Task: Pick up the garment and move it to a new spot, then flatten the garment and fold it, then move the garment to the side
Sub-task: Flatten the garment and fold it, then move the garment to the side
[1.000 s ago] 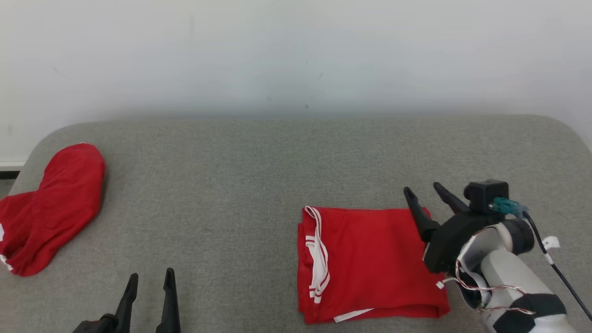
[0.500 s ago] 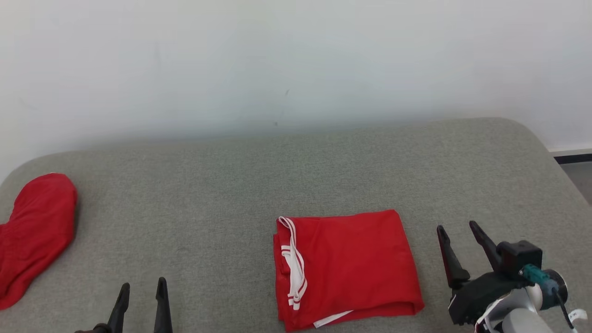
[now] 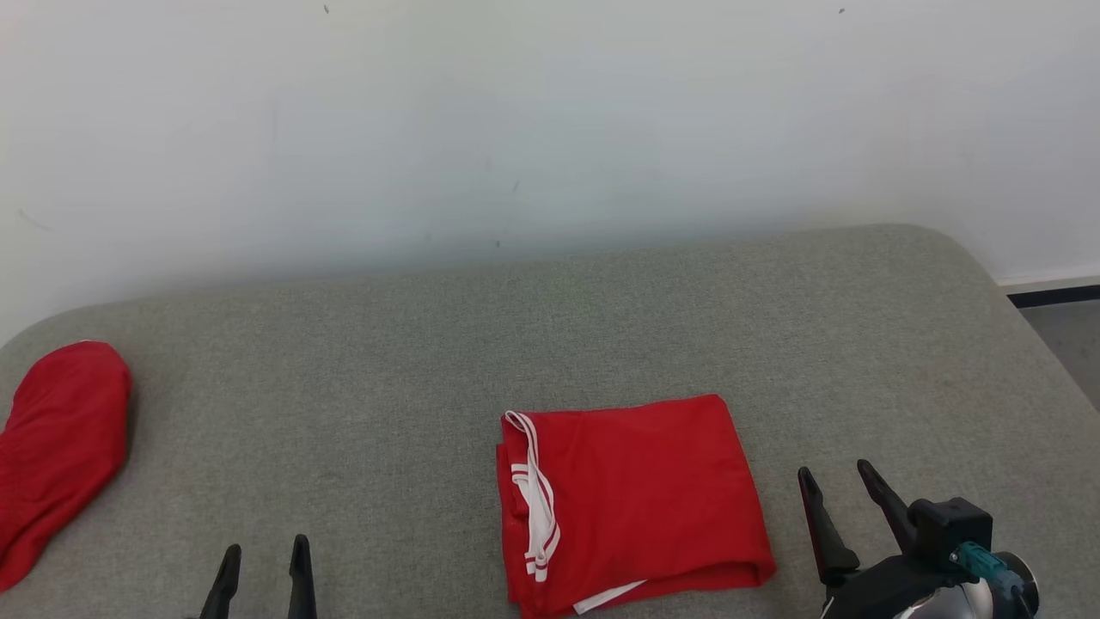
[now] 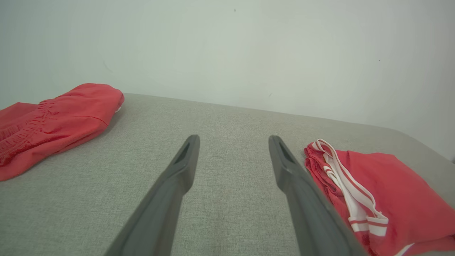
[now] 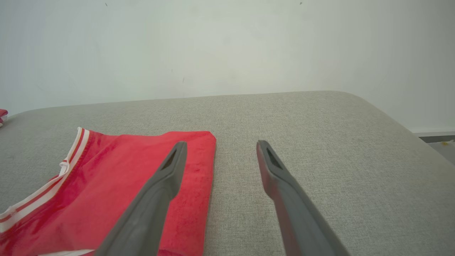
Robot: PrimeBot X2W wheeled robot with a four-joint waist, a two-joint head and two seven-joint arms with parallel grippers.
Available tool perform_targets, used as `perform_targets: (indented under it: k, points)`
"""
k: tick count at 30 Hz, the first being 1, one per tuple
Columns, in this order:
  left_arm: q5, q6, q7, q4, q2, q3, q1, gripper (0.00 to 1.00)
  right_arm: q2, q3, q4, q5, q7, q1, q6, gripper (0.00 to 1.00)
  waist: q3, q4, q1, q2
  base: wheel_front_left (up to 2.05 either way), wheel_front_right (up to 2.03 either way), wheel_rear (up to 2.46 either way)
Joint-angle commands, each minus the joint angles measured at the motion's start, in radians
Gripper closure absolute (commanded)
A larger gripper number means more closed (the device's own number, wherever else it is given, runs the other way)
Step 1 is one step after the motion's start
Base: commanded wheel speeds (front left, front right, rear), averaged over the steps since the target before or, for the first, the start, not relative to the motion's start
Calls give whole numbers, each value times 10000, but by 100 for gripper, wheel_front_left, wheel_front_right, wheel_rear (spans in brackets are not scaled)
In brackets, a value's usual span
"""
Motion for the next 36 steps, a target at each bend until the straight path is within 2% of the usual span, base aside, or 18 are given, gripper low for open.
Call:
perform_targets:
  k: [1,26,30,33,34,36]
  points:
    - [46,4,-7,2,4,-10,172,0,15,-54,-57,-30,-16,137,-27,0,6,16,1,0,0,0,0]
    - [-68,246,-7,-156,4,-180,340,0,157,-242,-324,231,351,202,-27,0,76,302,1,0,0,0,0]
    - [-116,290,-7,-108,4,-392,264,0,59,-312,-211,715,892,-8,-25,0,100,576,1,0,0,0,0]
    - [-99,339,-7,-167,5,-505,217,0,-72,-434,-43,1155,1896,-332,-27,0,182,796,1,0,0,0,0]
    - [-99,339,-7,-167,5,-505,217,0,-72,-434,-43,1155,1896,-332,-27,0,182,796,1,0,0,0,0]
    - [-85,368,-7,-220,2,-576,193,0,-87,-611,223,1424,2789,-626,-25,0,273,965,1,0,0,0,0]
